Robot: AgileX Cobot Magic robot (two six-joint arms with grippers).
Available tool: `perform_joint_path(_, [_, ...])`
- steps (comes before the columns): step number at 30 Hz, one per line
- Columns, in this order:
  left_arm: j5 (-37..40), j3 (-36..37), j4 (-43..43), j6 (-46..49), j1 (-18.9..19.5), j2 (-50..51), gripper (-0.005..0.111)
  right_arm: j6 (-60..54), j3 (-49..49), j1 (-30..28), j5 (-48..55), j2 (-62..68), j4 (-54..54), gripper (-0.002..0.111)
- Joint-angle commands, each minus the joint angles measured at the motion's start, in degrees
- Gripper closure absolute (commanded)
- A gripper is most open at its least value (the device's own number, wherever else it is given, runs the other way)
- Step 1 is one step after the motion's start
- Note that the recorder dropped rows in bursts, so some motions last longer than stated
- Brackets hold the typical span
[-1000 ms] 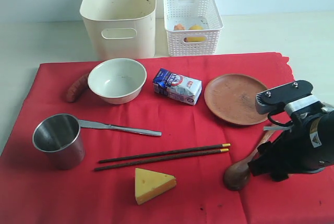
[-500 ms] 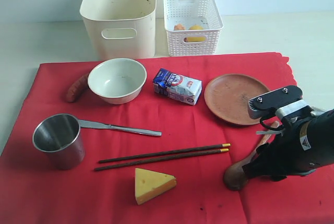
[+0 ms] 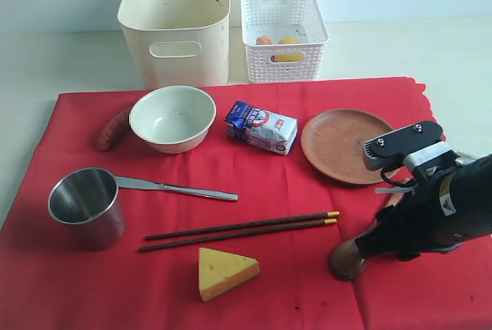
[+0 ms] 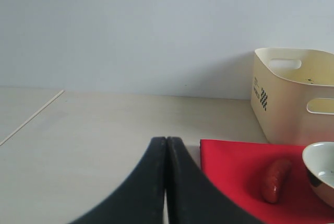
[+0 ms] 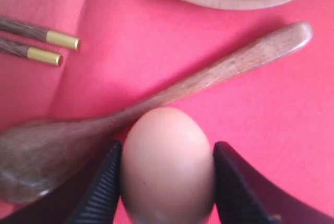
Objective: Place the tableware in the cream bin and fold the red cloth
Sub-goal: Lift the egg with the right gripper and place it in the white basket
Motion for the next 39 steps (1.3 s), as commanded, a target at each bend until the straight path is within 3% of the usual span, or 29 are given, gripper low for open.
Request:
perform_joint_path(1, [-0.11,0.13,0.36,0.21,0.07,-0.30,0.106,-0.06,-1.47,0.10,0.14,-1.11,-0.49,0.099])
perform_joint_path(18, [-0.11,0.13,0.36,0.21,0.07,-0.30,0.106,-1.17,-14.84,0.10,-8.43,-5.04,-4.24,0.099])
perform_joint_path(26, [-0.11,0.13,0.36,0.21,0.07,-0.30,0.106,-1.17,-26.74,-0.45,-9.12,5.72,-8.35,0.100])
perform_joint_path(31, [-0.11,0.13,0.36,0.21,0.07,-0.30,0.106,-1.17,-35.88,-3.05,-10.36,14.07,-8.35,0.108])
perform_joint_path(39, [-0.11,0.13,0.36,0.21,0.07,-0.30,0.106,-0.91,-51.91,-7.26,-11.54,27.62,-7.55,0.108])
